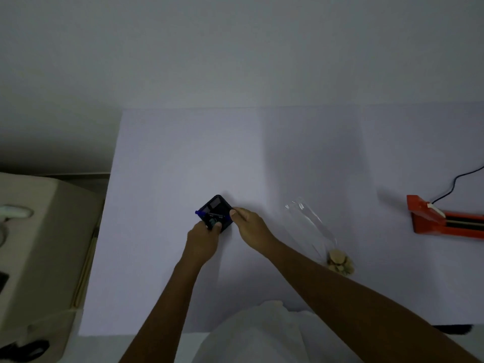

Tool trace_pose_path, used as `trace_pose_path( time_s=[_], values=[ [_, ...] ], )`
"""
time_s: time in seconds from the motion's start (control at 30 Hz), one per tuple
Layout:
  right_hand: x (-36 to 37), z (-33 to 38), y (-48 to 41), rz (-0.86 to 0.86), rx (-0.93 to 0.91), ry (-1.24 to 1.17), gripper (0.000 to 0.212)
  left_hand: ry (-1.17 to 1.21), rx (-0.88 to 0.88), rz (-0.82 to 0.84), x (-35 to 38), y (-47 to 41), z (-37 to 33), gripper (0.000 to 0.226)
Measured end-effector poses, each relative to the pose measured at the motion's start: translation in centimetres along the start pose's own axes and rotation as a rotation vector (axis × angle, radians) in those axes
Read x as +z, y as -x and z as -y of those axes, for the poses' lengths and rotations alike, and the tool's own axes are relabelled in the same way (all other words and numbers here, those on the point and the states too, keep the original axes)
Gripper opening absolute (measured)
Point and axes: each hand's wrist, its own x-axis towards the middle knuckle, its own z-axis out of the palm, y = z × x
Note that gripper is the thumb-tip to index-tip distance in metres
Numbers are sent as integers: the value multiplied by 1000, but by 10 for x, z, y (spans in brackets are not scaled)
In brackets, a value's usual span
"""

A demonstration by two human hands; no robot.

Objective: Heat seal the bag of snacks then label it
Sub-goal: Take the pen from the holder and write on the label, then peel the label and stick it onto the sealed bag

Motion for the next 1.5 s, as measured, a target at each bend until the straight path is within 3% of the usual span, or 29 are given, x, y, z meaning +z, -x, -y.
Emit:
trace_pose_path(
  time_s=[0.2,0.7,0.9,1.03,1.13,1.3,1.5],
  values=[
    [-11,16,-24,-46,-25,-28,38,201,95,-73,-1,-26,-28,41],
    [-44,70,-109,-128,-10,-68,28,173,116,-89,-29,-136,-89,34],
    [-48,63,-106,-117,-11,-102,38,144,92,-92,-24,-143,-83,37],
    [-49,42,-91,-152,-12,-118,37,212,92,-208,-13,-119,-78,58],
    [-47,10,-67,-184,-22,-29,33,176,210,-312,8,-96,-57,52],
    [-38,-61,-7,-259,-43,157,17,-36,412,-85,71,-47,-4,34],
    [-34,-107,36,-313,88,210,27,-248,534,79,121,-19,37,41]
  ],
)
